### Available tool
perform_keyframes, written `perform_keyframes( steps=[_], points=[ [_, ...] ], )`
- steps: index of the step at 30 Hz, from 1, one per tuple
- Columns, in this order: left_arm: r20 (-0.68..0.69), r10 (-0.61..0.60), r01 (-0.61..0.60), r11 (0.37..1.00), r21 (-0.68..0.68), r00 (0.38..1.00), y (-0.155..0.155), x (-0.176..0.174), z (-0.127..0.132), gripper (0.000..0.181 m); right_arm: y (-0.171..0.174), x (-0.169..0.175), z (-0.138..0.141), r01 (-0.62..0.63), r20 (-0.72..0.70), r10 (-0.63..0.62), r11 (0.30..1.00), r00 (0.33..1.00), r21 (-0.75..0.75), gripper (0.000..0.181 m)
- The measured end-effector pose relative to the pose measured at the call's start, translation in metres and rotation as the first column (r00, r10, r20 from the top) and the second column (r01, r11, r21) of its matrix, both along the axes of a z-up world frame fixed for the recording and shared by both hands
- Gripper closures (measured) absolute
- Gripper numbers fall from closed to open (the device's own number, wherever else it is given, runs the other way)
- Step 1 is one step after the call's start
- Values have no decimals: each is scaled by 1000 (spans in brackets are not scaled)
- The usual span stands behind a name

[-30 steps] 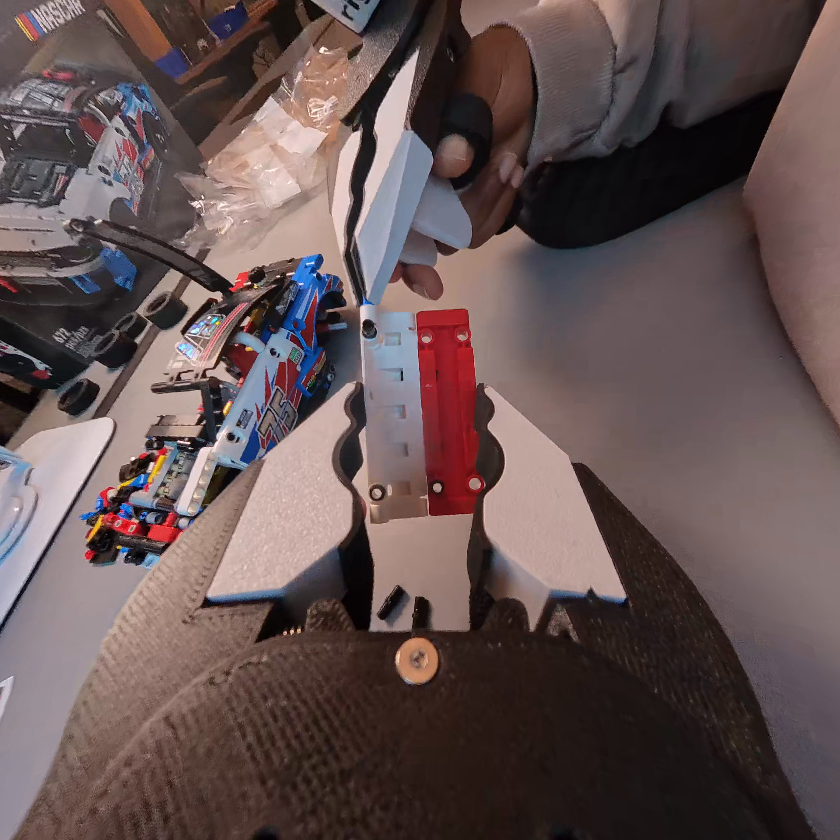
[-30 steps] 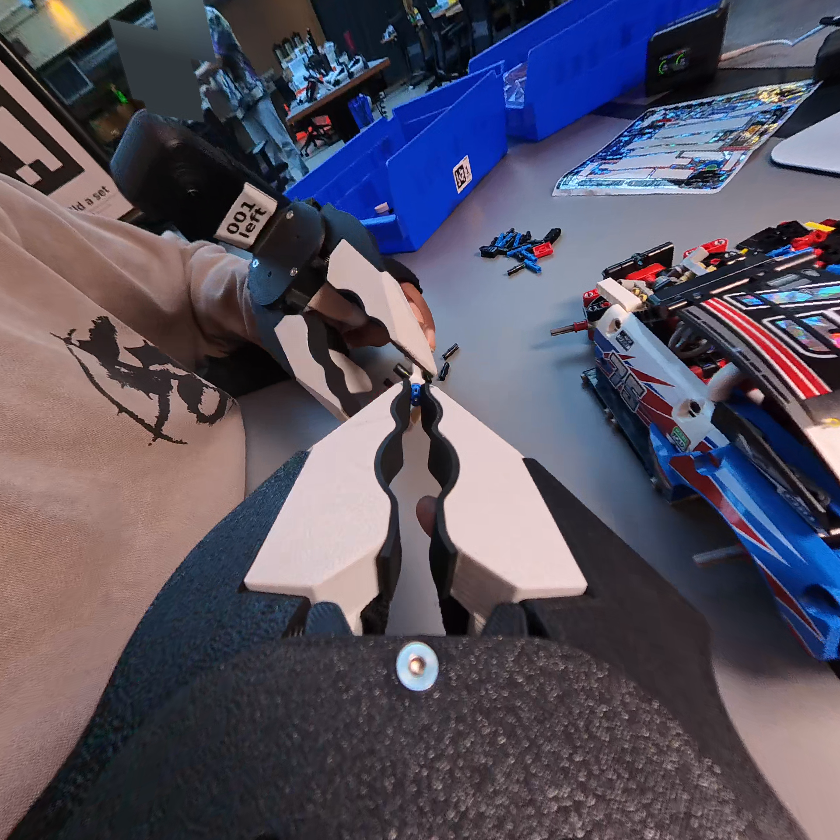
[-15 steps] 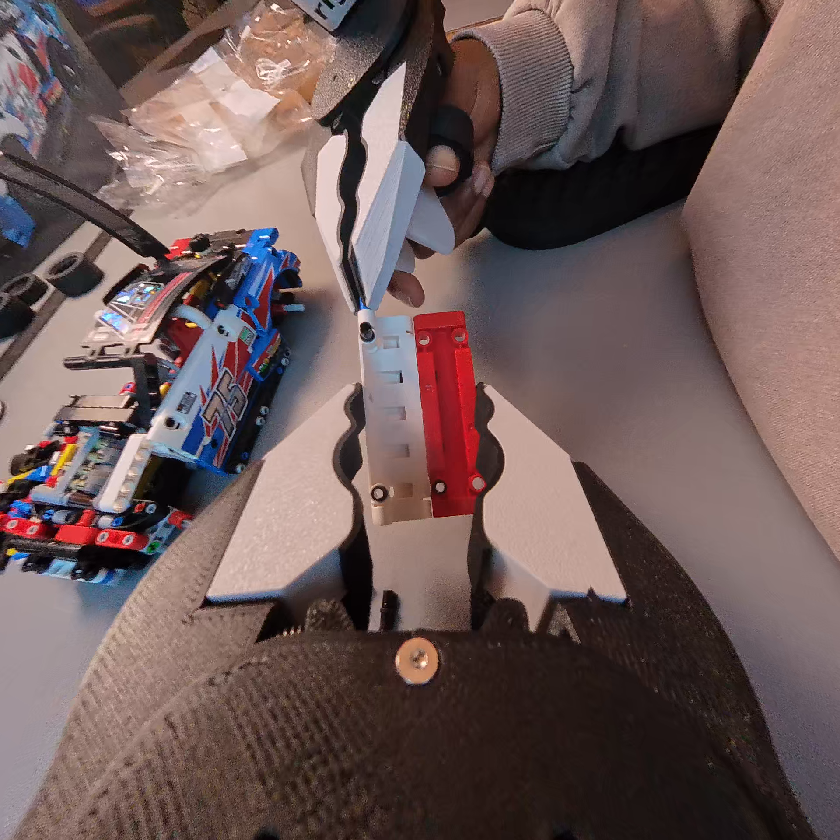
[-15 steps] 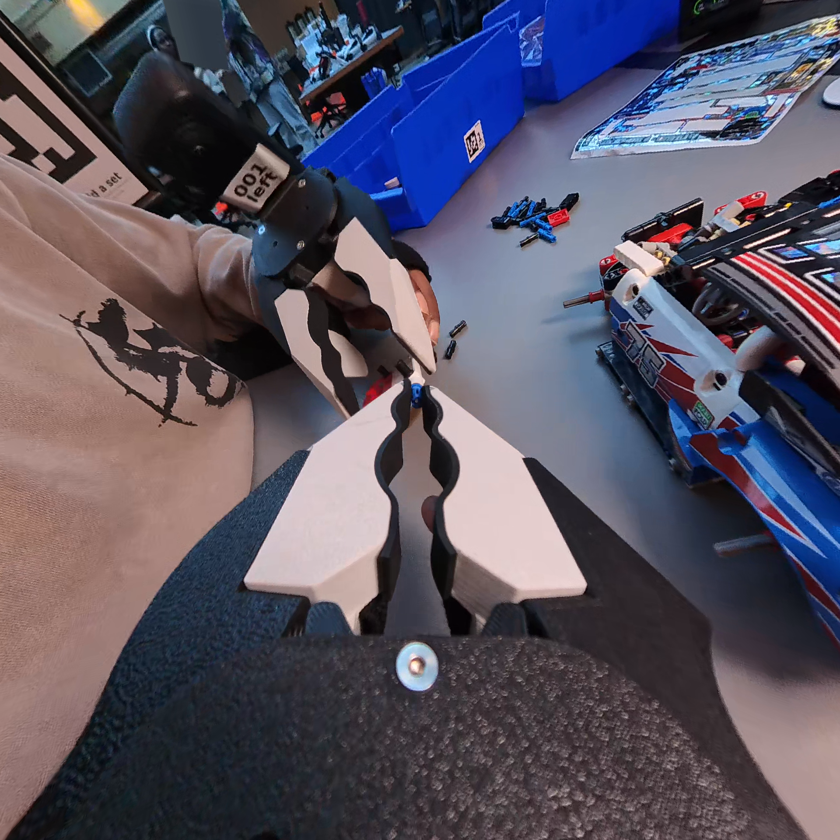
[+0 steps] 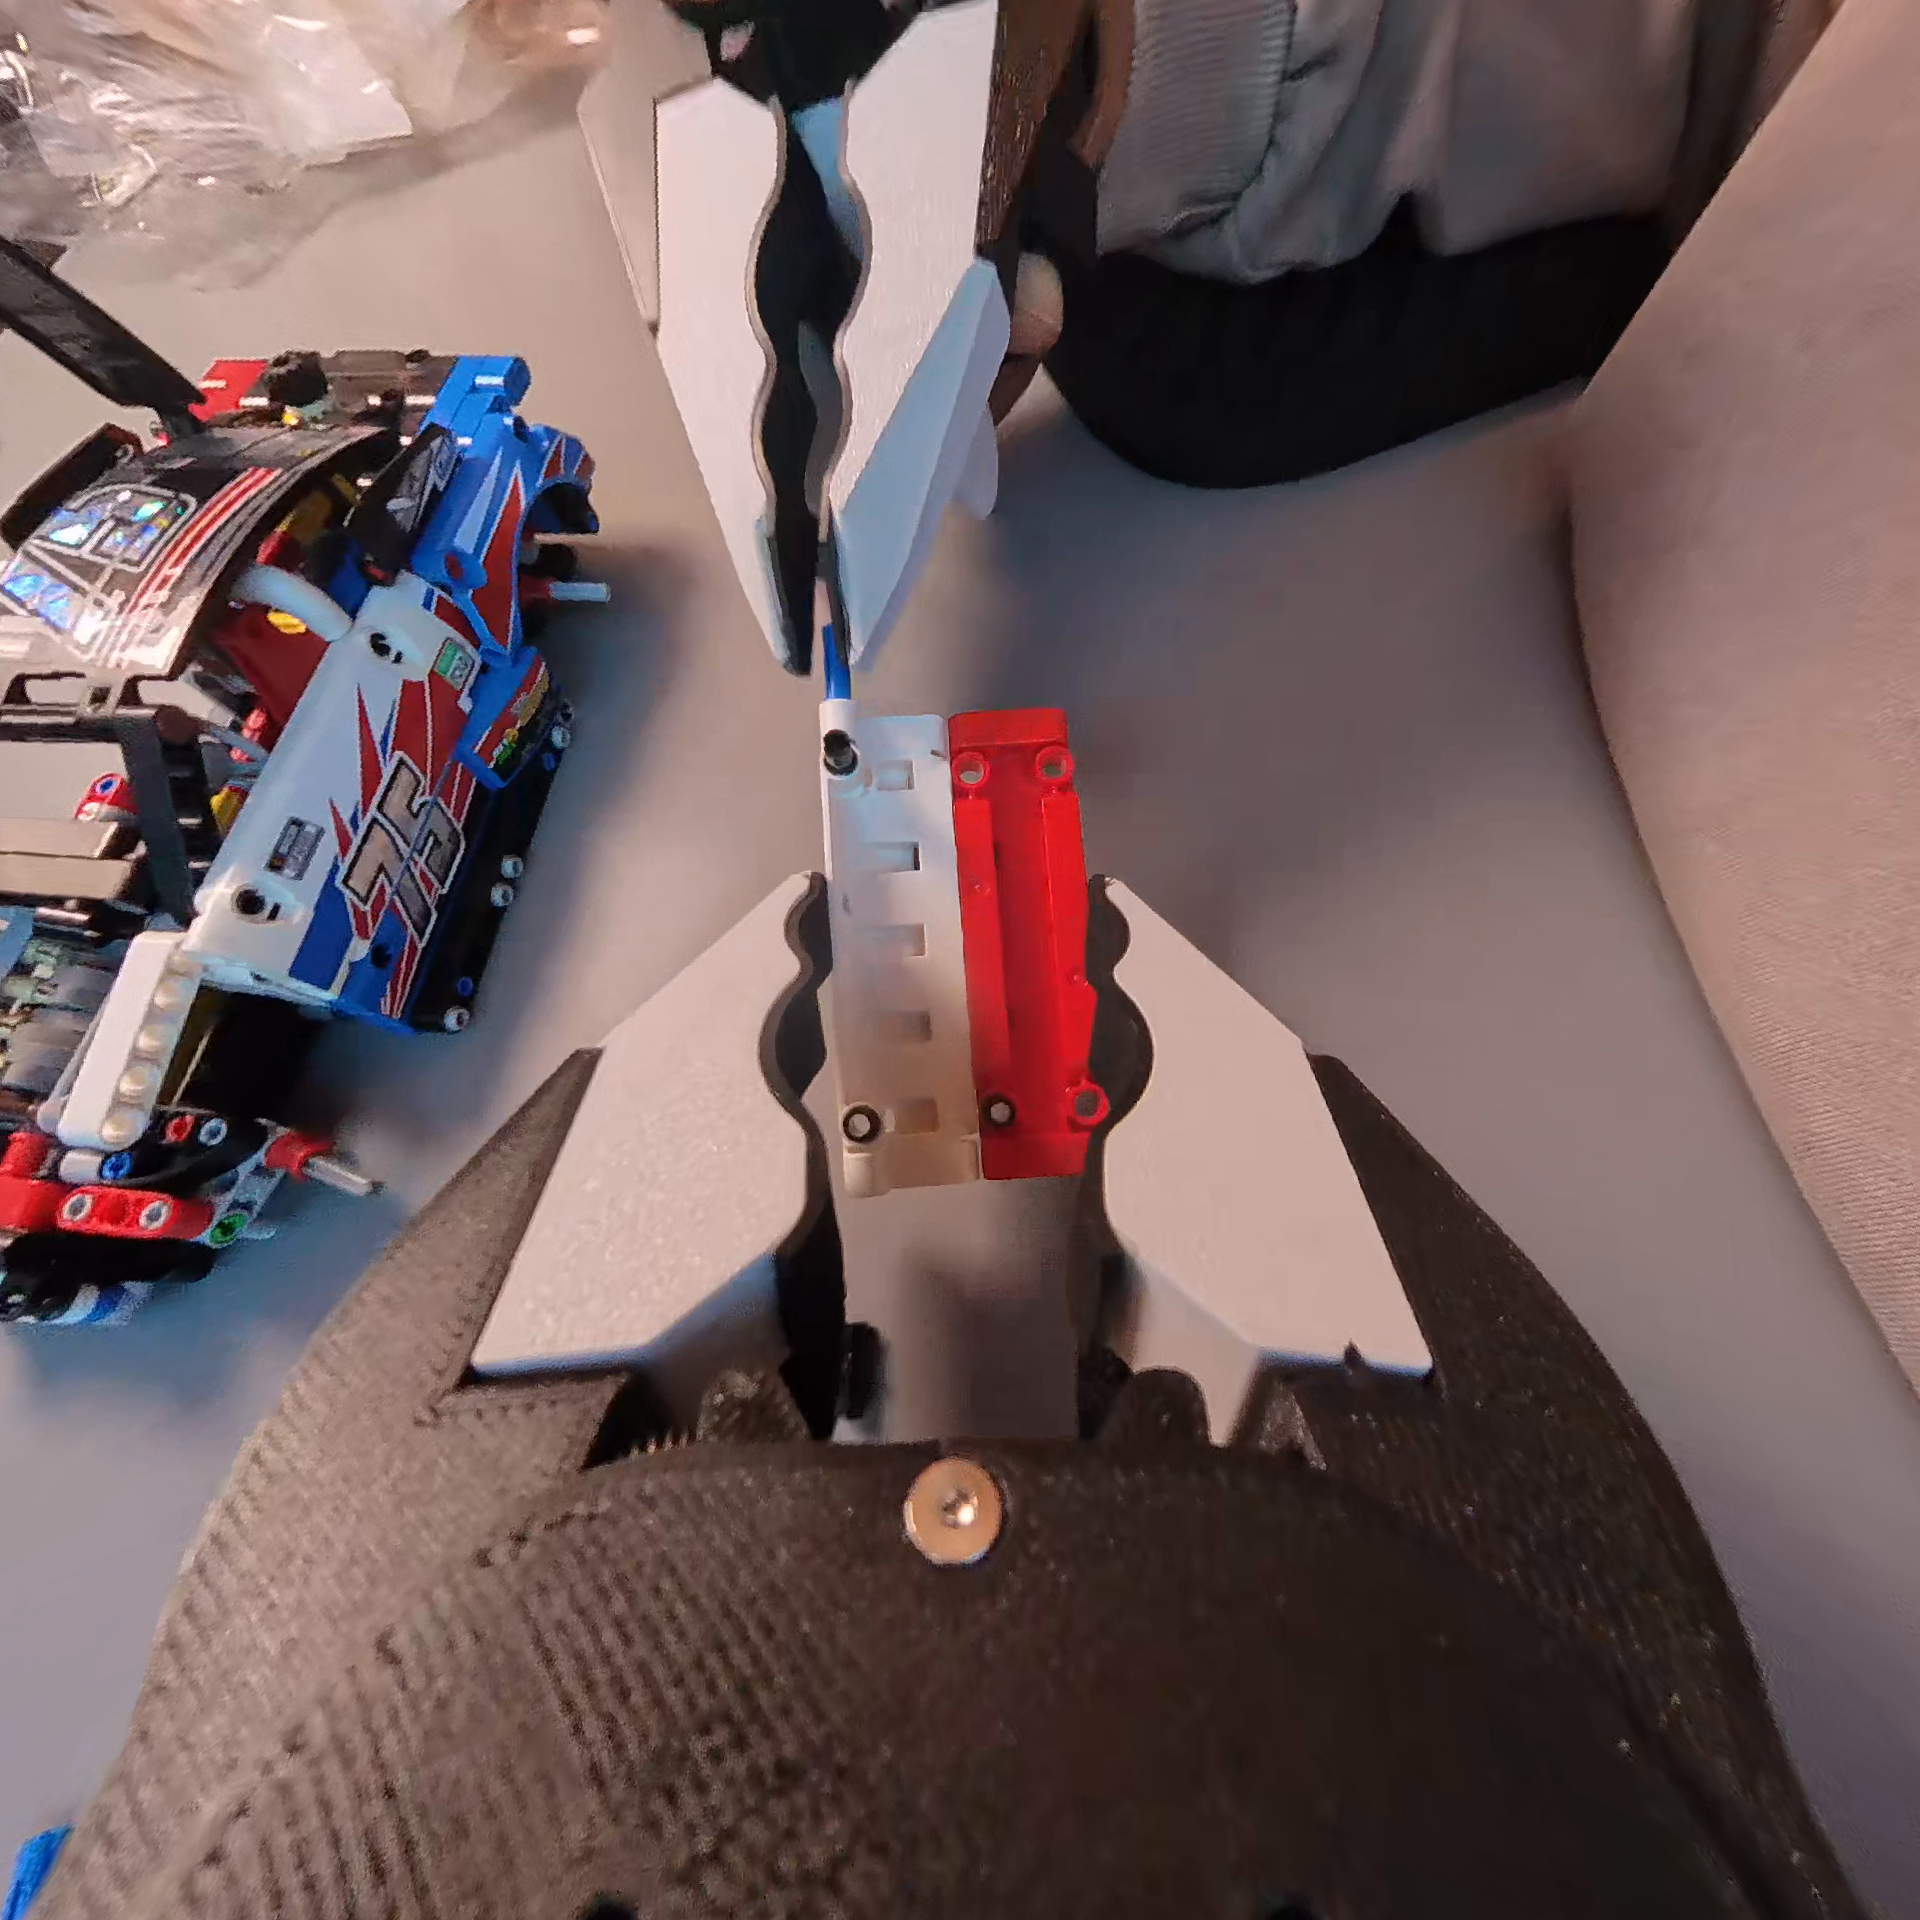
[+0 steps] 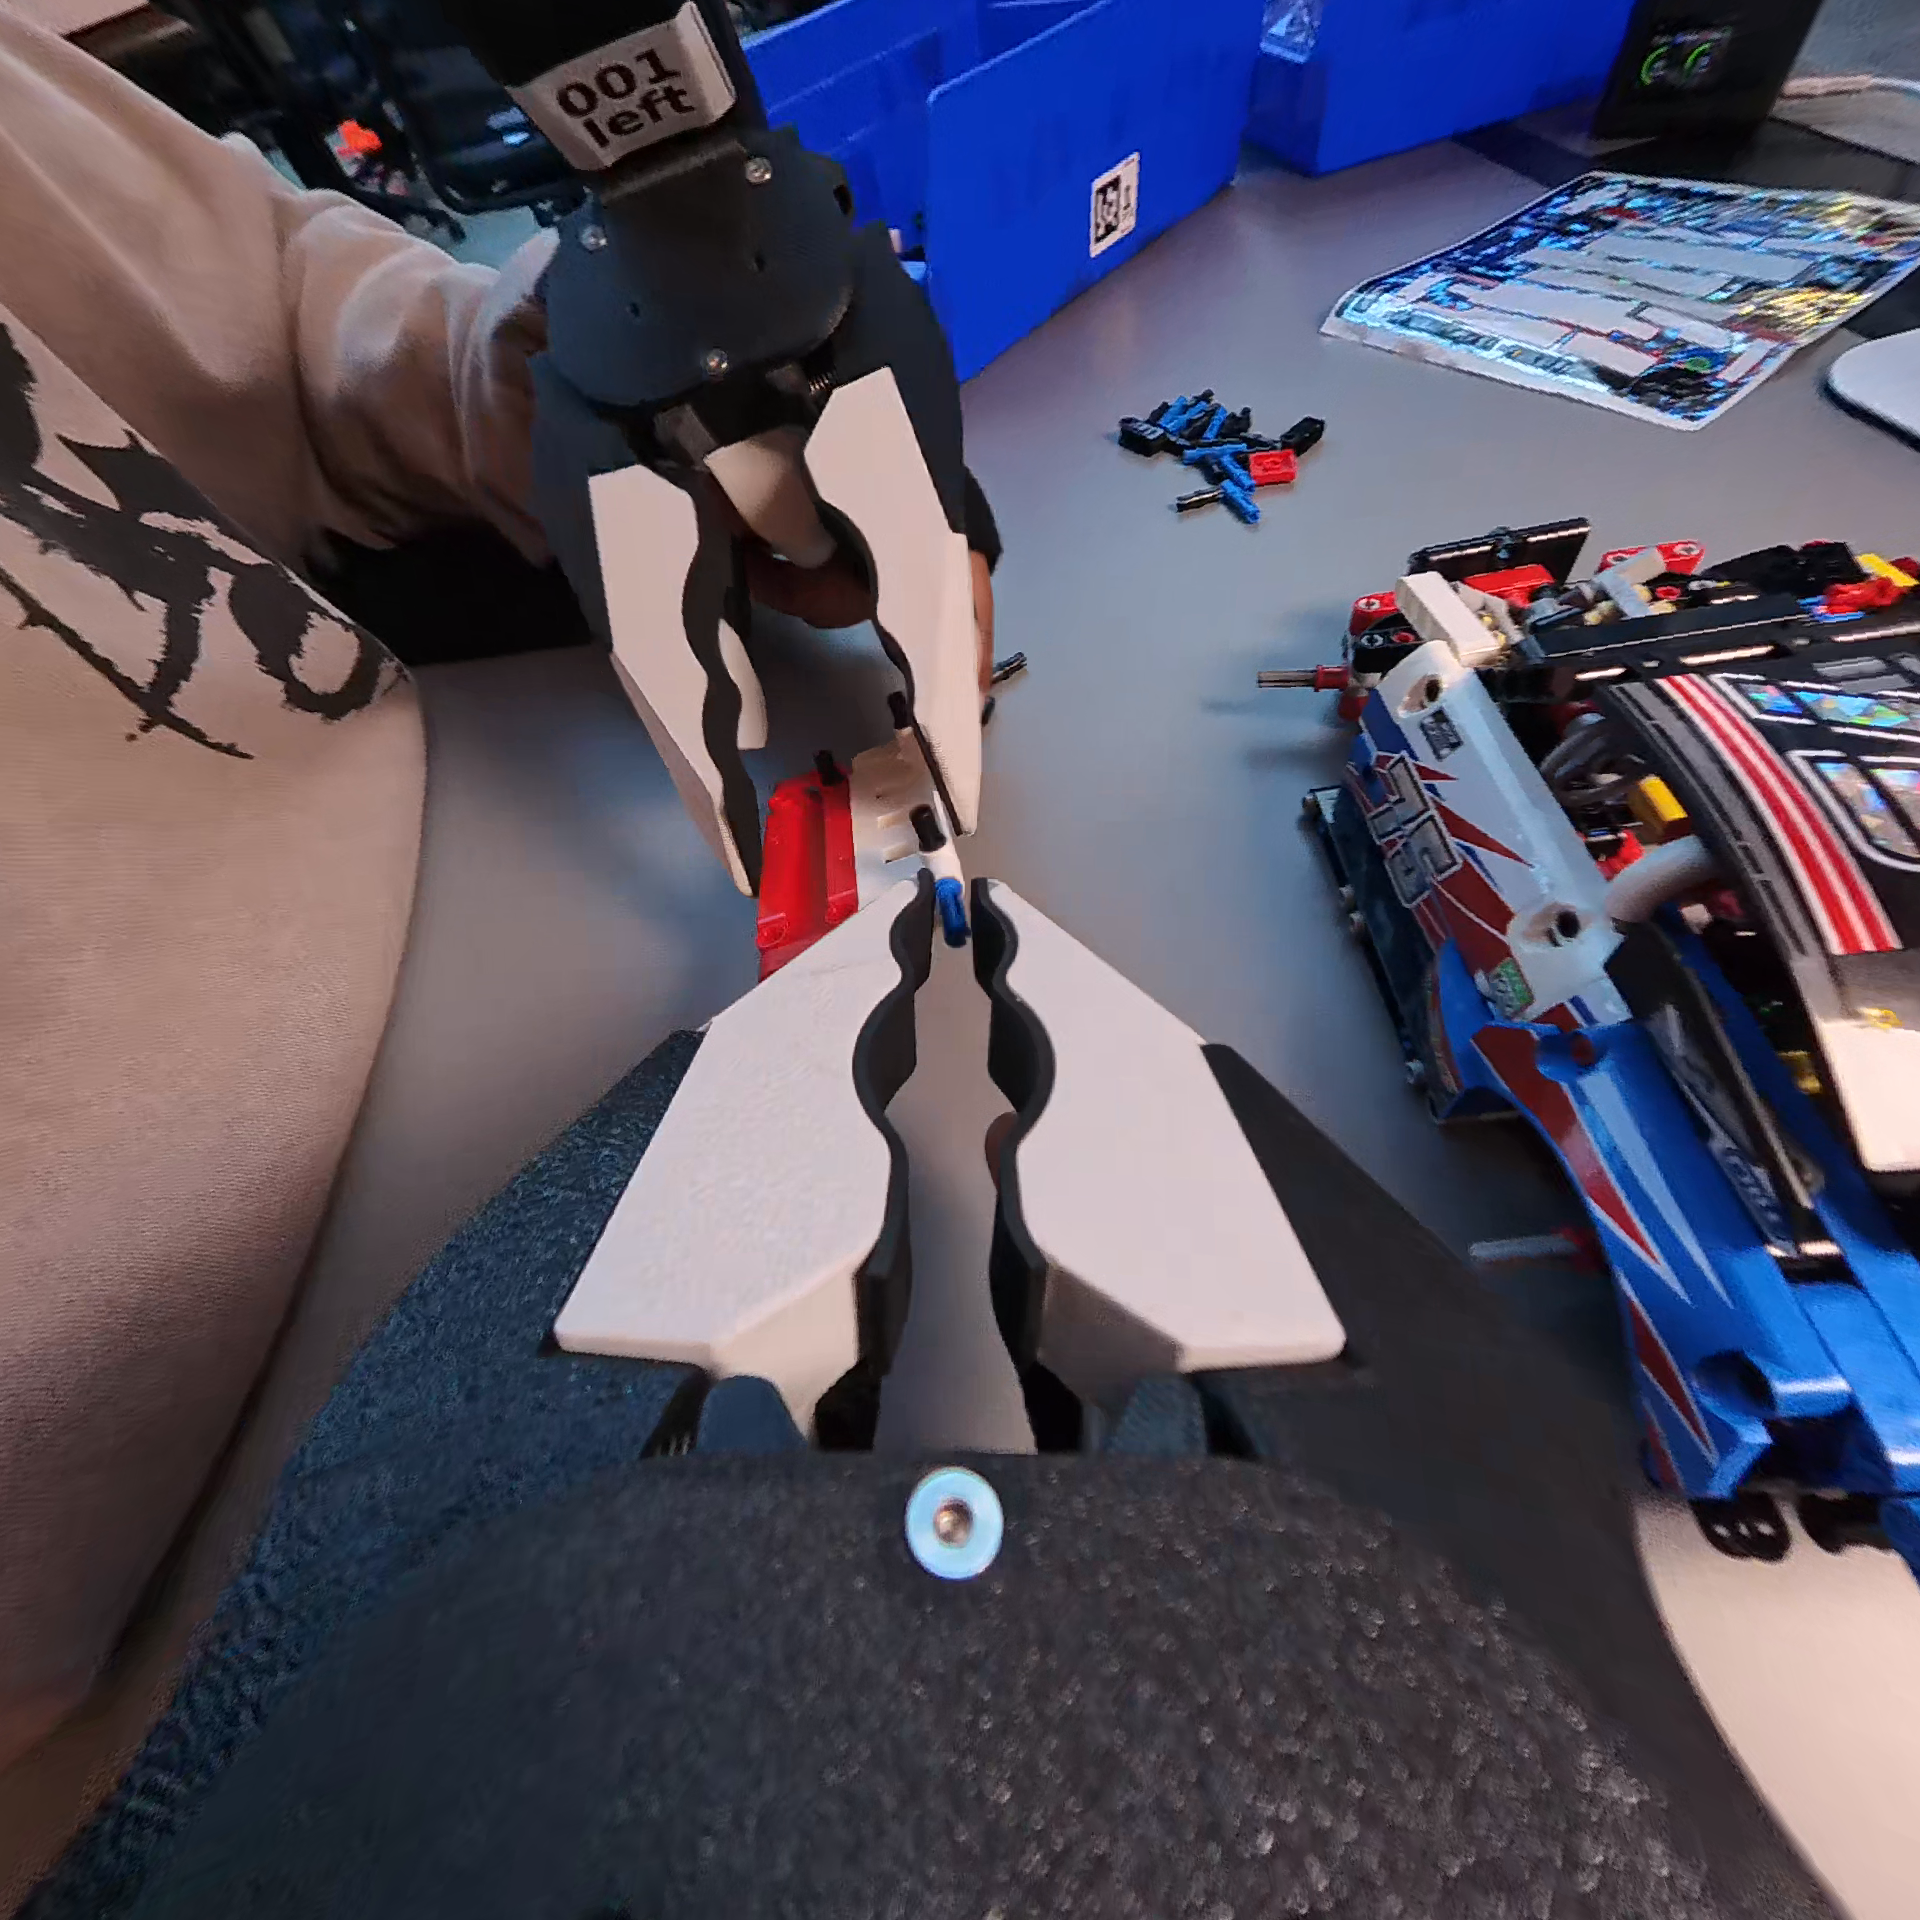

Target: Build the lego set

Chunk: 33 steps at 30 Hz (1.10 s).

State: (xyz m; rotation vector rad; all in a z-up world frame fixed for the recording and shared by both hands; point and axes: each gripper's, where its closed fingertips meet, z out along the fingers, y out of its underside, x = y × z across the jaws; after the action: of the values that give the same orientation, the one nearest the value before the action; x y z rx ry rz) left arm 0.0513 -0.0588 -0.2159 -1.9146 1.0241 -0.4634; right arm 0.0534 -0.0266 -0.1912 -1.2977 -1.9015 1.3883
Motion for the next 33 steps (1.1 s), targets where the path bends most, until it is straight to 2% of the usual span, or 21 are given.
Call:
perform_keyframes(
  steps=[2, 5, 11, 13, 15, 17, 19, 22, 25, 29, 33],
  points=[
    [-88, 31, -35, 999, -39, 996, 2, -9, -14, 133, 9, -1, 1, 34, -13, -34, 999, 999, 34, 166],
    [-125, 48, -65, 989, -133, 991, 3, -13, -28, 133, 16, 1, 3, 54, -36, -52, 997, 998, 63, 164],
    [-135, 54, -79, 978, -192, 989, 14, -13, -31, 132, 21, -1, 5, 95, -68, -87, 989, 994, 117, 164],
    [-108, 71, -90, 980, -179, 992, 16, -16, -26, 124, 24, -1, 7, 110, -79, -101, 987, 992, 119, 164],
    [-59, 92, -100, 984, -148, 994, 16, -25, -10, 123, 26, -1, 10, 128, -92, -118, 985, 989, 118, 165],
    [-18, 153, -155, 982, -107, 988, 16, -48, 10, 127, 29, -1, 13, 141, -102, -129, 983, 986, 120, 165],
    [-11, 239, -239, 966, -100, 971, 12, -81, 19, 136, 29, 0, 12, 138, -98, -126, 982, 987, 126, 165],
    [-64, 250, -258, 949, -183, 966, -12, -108, 3, 141, 20, 5, 3, 72, -47, -66, 986, 997, 148, 165],
    [-101, 180, -200, 950, -241, 978, -32, -105, -15, 147, 13, 6, -7, 34, -16, -32, 986, 999, 166, 165],
    [-185, 193, -230, 952, -201, 964, -26, -110, -26, 153, 9, 5, -11, 17, -1, -17, 986, 1000, 168, 165],
    [-194, 184, -222, 954, -203, 964, -19, -113, -30, 156, 9, 5, -9, 20, -8, -19, 988, 1000, 155, 166]
  ],
)
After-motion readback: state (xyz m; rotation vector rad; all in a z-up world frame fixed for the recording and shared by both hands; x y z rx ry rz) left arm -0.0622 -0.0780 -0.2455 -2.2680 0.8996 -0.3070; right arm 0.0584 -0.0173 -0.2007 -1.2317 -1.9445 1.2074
